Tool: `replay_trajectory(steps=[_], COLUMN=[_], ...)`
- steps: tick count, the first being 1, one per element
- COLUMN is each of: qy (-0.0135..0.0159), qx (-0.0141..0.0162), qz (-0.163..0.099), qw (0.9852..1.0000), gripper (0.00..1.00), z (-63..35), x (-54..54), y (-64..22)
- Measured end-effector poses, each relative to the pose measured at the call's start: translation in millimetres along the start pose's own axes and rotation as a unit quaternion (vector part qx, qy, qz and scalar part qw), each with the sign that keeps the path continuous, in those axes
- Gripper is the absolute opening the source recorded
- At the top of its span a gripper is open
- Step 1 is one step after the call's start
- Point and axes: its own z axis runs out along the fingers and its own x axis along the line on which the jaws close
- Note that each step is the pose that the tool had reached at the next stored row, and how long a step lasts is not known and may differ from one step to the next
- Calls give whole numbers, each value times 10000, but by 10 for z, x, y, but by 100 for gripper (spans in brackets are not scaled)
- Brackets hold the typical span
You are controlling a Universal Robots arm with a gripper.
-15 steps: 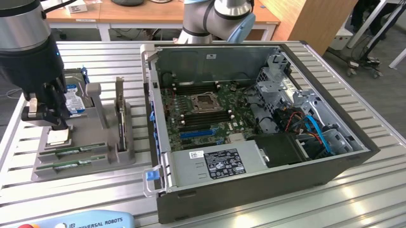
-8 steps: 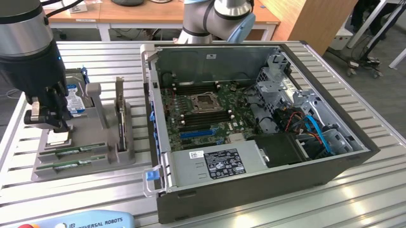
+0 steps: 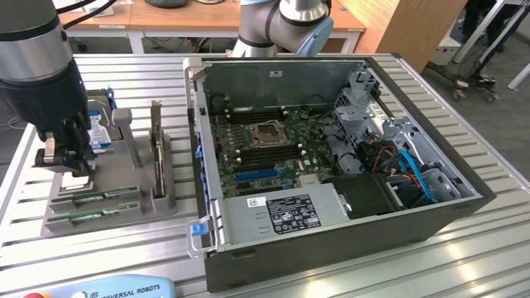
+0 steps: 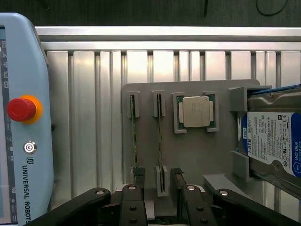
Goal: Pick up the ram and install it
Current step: 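Pick up the ram and move it above insertion slot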
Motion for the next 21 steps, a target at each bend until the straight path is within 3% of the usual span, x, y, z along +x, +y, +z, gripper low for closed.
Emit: replay_trajectory(steps=[21], qy=[0], qx=[0], qz=[0], qw=[10000], gripper=[36], z=[268], x=[4], y=[-11])
